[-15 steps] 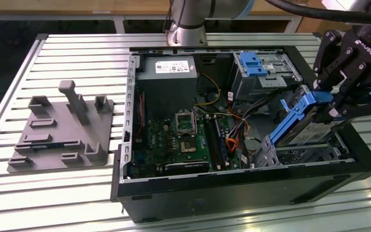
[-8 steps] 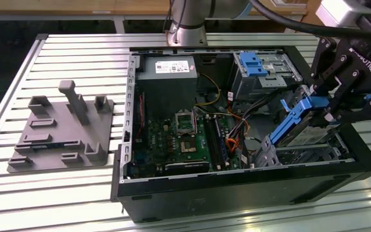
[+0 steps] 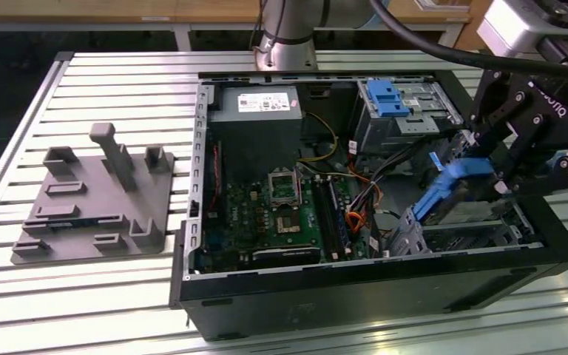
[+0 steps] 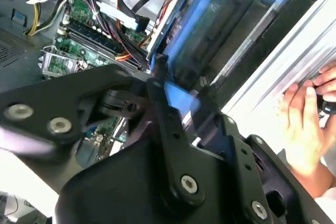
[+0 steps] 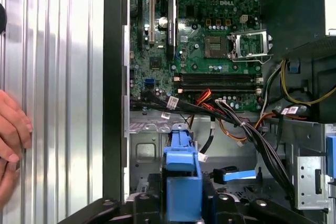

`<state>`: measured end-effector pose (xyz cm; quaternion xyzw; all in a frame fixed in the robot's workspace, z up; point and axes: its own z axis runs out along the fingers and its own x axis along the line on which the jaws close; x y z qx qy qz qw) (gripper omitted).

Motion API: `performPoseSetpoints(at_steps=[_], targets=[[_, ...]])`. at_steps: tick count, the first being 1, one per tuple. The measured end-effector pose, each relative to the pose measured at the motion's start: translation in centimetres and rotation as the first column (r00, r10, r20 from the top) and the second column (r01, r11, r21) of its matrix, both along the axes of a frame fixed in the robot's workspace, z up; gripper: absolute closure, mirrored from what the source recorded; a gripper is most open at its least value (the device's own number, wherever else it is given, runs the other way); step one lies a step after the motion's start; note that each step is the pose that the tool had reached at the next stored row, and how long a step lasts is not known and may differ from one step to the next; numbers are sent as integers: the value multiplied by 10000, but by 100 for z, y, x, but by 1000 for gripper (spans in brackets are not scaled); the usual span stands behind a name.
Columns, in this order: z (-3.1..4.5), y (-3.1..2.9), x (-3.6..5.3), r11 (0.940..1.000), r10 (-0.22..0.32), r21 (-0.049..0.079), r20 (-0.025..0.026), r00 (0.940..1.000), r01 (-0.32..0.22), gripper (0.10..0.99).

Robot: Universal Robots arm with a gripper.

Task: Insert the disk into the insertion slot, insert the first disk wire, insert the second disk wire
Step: 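Insert the disk into the insertion slot, then insert the first disk wire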

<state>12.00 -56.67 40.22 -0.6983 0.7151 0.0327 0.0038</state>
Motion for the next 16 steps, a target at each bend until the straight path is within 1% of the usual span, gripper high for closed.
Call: performPoseSetpoints(at_steps=[1, 2, 16], targets=[[0, 0, 0, 10000, 0, 1, -1, 10000, 0, 655], [-1, 0, 0, 10000, 0, 3, 0, 10000, 0, 588], [-6, 0, 0, 10000, 0, 3, 0, 10000, 0, 588]])
